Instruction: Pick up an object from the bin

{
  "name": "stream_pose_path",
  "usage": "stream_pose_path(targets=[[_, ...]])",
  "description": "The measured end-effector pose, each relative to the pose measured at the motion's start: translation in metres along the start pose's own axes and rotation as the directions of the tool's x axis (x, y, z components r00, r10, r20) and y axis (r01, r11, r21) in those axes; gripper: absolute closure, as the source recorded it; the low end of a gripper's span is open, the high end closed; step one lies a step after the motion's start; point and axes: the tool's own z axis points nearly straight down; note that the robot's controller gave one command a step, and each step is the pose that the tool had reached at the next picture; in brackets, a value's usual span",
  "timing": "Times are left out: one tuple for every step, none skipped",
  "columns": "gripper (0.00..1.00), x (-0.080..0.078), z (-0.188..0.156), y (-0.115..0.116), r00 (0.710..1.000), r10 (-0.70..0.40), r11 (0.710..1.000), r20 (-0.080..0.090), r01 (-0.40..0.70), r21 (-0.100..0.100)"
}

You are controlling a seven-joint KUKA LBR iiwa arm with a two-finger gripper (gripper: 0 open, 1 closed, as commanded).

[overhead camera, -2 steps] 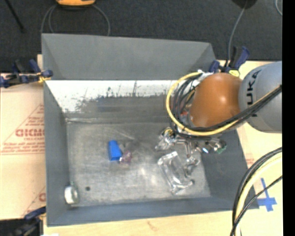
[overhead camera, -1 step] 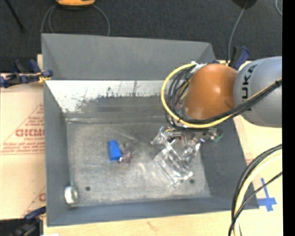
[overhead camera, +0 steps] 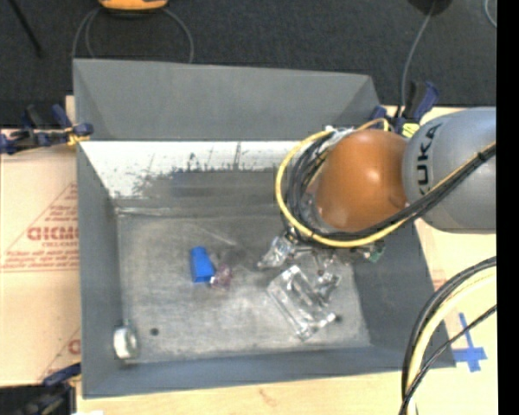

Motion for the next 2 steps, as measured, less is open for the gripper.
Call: stream_pose_path(targets=[[0.0,0.0091,0.0052,0.0232,0.993,-0.121,0.993,-0.001,0.121,0.002],[1.0,0.0084,0.0042,0.0233,0.992,-0.124,0.992,0.001,0.124,0.004]])
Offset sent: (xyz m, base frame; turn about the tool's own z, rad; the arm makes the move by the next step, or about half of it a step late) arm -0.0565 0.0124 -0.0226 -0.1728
